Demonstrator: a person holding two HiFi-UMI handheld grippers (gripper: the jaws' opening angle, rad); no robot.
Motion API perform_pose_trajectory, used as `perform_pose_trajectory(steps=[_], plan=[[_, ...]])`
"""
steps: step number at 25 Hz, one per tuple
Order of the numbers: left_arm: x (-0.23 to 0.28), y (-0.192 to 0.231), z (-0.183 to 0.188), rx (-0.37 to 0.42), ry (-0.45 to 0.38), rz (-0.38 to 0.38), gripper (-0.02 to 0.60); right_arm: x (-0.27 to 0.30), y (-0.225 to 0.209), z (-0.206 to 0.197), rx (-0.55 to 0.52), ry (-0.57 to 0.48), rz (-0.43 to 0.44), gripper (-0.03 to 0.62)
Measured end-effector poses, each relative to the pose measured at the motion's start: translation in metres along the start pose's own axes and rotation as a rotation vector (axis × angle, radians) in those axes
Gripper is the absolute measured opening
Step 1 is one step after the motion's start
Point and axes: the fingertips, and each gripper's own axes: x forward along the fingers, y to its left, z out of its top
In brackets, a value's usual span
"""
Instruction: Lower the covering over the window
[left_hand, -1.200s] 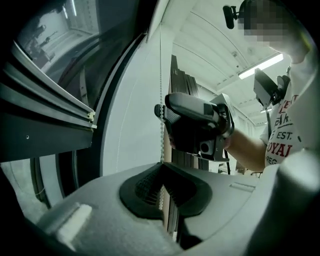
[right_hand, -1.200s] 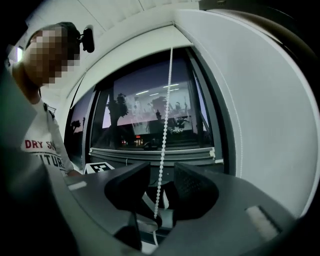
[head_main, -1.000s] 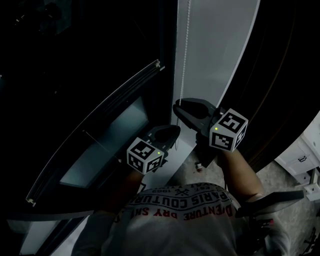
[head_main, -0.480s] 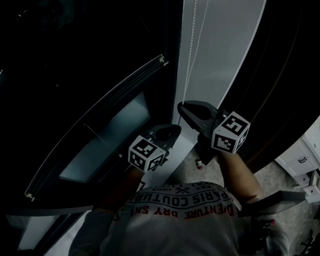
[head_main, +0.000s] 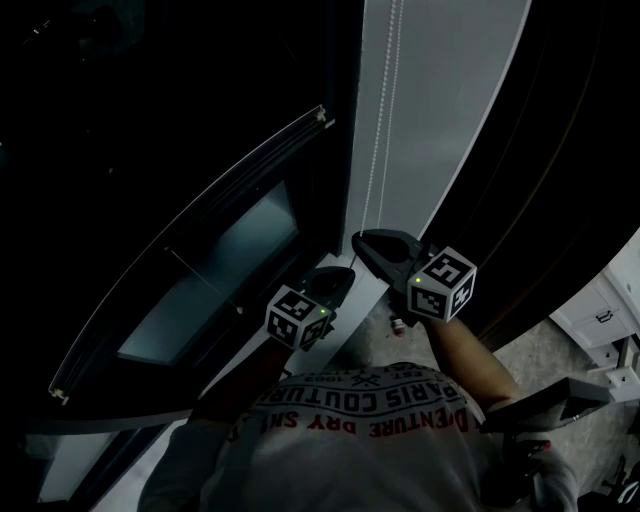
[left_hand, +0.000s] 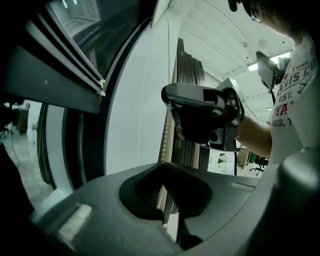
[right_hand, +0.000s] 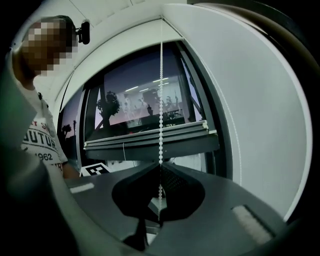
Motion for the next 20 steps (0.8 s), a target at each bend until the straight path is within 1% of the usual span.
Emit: perform_pose_trajectory(steps=[2, 6, 9, 11, 15, 18, 20], plan=[[0.003, 0.000, -0.015, -0.008, 0.026, -0.002, 0.006, 0.001, 0.000, -0.016, 0.007, 0.029, -0.008, 0.009], [0.006, -0.002, -0.052, -0.039, 0.113, -0.007, 0.006, 0.004, 0.002, -0.056, 0.017, 0.115, -0.013, 0.009], [0.005, -0.004, -0.069, -0.074, 0.143, -0.016, 0.006, 0.006, 0.004, -0.078, 0.045, 0.143, -0.010, 0.009], [0.006, -0.005, -0.073, -0.080, 0.138, -0.028, 0.008, 0.006, 0.003, -0.083, 0.057, 0.135, -0.016, 0.009], [0.004, -0.014, -0.074, -0.062, 0.114, -0.101, 0.009, 0.005, -0.002, -0.082, 0.060, 0.127, -0.035, 0.009], [-0.003, -0.007, -0.065, -0.078, 0.099, -0.085, 0.016, 0.002, -0.005, -0.082, 0.058, 0.125, -0.046, 0.009], [-0.009, 0.005, -0.052, -0.091, 0.061, -0.069, 0.025, 0.001, -0.008, -0.083, 0.060, 0.120, -0.056, 0.009]])
